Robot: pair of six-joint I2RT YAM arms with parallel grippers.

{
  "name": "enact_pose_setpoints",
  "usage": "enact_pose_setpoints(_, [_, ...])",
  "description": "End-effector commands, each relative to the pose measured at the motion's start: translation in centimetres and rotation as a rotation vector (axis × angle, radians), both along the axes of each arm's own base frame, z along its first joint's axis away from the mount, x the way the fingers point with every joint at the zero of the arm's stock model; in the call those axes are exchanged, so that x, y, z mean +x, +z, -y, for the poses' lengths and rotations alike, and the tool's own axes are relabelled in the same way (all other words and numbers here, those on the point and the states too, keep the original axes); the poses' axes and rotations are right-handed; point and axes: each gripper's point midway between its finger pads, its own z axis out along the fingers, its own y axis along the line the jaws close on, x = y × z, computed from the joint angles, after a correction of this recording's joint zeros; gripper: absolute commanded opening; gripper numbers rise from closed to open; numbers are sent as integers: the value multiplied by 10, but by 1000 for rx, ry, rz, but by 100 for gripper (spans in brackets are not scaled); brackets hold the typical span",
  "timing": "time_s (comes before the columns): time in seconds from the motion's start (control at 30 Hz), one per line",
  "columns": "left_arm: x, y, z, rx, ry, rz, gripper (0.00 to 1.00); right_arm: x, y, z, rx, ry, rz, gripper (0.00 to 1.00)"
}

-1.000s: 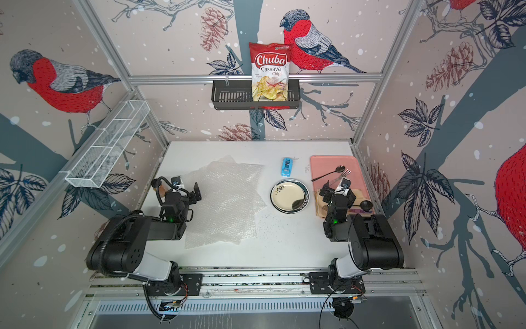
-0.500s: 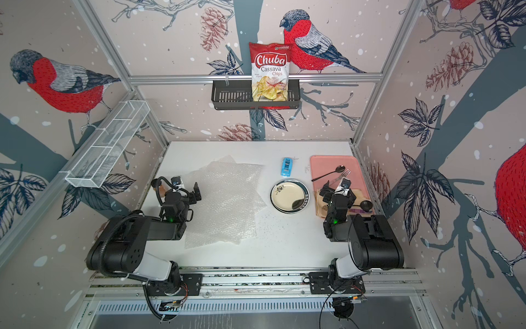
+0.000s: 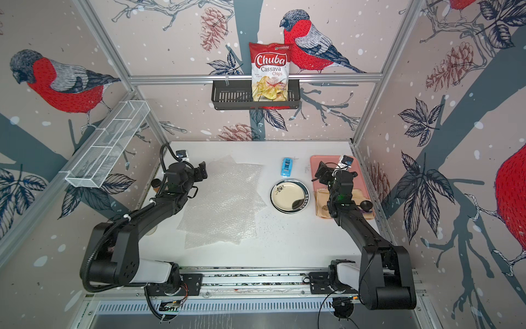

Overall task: Wrap dinner plates in bubble wrap
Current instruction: Pick up the plate.

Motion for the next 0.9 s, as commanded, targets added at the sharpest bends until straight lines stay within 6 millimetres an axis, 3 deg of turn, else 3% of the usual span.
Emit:
enact_pose_setpoints(0.0, [-9,-16,32,-103,-63,-97,88,-21,-60,-42,71,151,-319,89])
enact_pose_setpoints(0.1, [-15,-19,55,-142,-107,-119,88,-29,-83,-62,69,202,-448,84])
enact_pose_setpoints(0.2, [-22,-20,65,-207,-127,-125,88,-37,-102,-77,77,236,-541,78])
enact_pose_setpoints(0.47, [-41,-30,80,-285,-153,-132,88,-48,-135,-87,119,244,-655,70])
enact_pose_setpoints(0.7, [-47,-39,84,-288,-161,-154,88,-49,-145,-94,126,259,-685,59])
enact_pose_setpoints(0.87, [-48,-40,86,-289,-167,-159,88,-48,-137,-84,89,208,-670,59])
